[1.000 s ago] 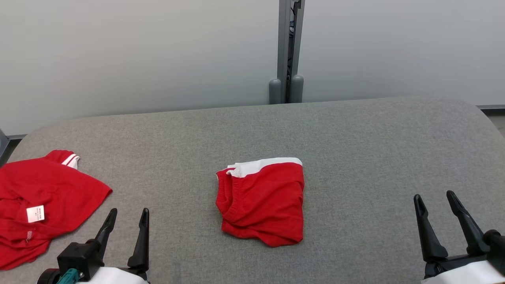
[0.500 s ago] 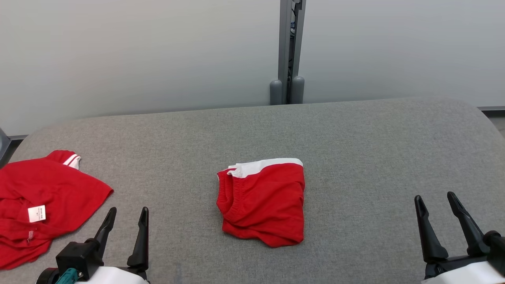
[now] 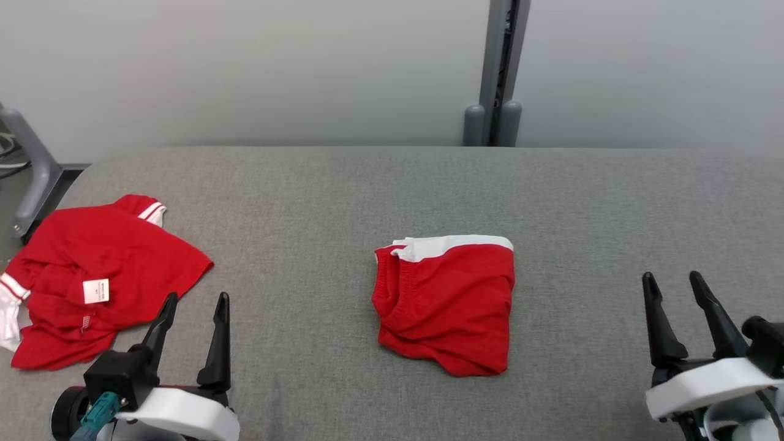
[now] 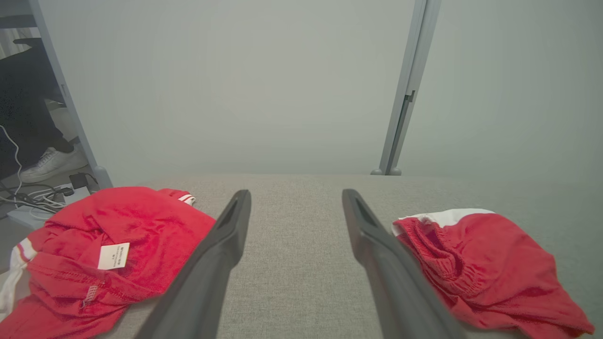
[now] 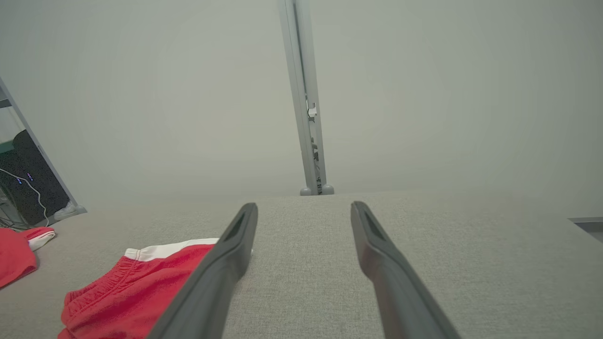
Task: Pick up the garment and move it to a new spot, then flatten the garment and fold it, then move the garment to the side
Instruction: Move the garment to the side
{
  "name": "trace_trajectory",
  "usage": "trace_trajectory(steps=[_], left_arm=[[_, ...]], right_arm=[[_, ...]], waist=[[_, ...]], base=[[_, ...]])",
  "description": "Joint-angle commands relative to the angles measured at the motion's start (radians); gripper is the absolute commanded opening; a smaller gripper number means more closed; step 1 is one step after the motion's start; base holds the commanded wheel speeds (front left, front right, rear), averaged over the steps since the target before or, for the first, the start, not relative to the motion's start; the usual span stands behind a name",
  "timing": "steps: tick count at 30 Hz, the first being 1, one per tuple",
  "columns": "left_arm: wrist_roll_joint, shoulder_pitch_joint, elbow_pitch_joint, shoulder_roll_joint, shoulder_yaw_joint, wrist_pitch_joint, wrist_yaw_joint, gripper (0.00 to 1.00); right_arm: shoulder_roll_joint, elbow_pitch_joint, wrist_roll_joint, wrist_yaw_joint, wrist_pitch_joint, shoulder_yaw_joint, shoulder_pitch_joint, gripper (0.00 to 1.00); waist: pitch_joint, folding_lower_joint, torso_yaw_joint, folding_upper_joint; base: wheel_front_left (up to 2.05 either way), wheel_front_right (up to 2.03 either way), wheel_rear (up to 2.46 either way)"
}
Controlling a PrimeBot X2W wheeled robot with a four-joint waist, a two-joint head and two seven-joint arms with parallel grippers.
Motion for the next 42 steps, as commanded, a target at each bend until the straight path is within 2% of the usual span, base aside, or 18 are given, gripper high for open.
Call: trace_trajectory(steps=[1,9,14,18,20,25,26,27,28,35,42], left_arm=[[0.008,-0.026,-0.003,0.001,0.0,-0.003,0.0,1.0],[0.016,-0.096,0.018,-0.032,-0.026,-0.026,-0.026,1.0],[0.013,-0.118,0.042,-0.05,-0.024,-0.042,-0.03,1.0],[0.009,-0.119,0.056,-0.057,-0.019,-0.052,-0.03,1.0],[0.007,-0.119,0.063,-0.06,-0.013,-0.058,-0.029,1.0],[0.008,-0.132,0.073,-0.066,-0.015,-0.063,-0.037,1.0],[0.009,-0.134,0.074,-0.068,-0.015,-0.064,-0.038,1.0],[0.01,-0.136,0.076,-0.068,-0.016,-0.066,-0.039,1.0],[0.01,-0.136,0.078,-0.069,-0.016,-0.067,-0.04,1.0],[0.012,-0.135,0.087,-0.075,-0.018,-0.071,-0.046,1.0],[0.015,-0.144,0.079,-0.079,-0.019,-0.074,-0.048,1.0]], right_arm=[[0.002,0.019,0.005,0.0,-0.004,0.01,-0.025,1.0],[0.007,0.272,0.092,0.0,-0.027,0.148,-0.17,1.0],[-0.01,0.387,0.189,0.0,0.012,0.238,-0.233,1.0],[-0.011,0.452,0.286,0.0,0.078,0.283,-0.263,1.0],[-0.029,0.483,0.356,0.0,0.147,0.326,-0.278,1.0],[-0.056,0.497,0.452,0.0,0.254,0.405,-0.29,1.0],[-0.061,0.496,0.468,0.0,0.27,0.42,-0.292,0.5],[-0.067,0.495,0.482,0.0,0.279,0.431,-0.296,0.17],[-0.075,0.492,0.495,0.0,0.284,0.441,-0.3,0.0],[-0.115,0.474,0.547,0.0,0.275,0.48,-0.328,0.0],[-0.176,0.446,0.546,0.0,0.245,0.524,-0.358,0.0]], waist=[[0.033,0.0,0.034,-0.0001],[0.114,0.0,0.138,-0.0001],[0.137,0.0,0.159,-0.0001],[0.143,0.0,0.159,-0.0001],[0.146,0.0,0.154,-0.0001],[0.151,0.0,0.145,-0.0001],[0.151,0.0,0.144,-0.0001],[0.152,0.0,0.142,-0.0001],[0.151,0.0,0.14,-0.0001],[0.148,0.0,0.134,-0.0001],[0.147,0.0,0.106,-0.0001]], base=[[0.0,0.0,0.0],[0.0,0.0,0.0],[0.0,0.0,0.0],[0.0,0.0,0.0],[0.0,0.0,0.0],[0.0,0.0,0.0],[0.0,0.0,0.0],[0.0,0.0,0.0],[0.0,0.0,0.0],[0.0,0.0,0.0],[0.0,0.0,0.0]])
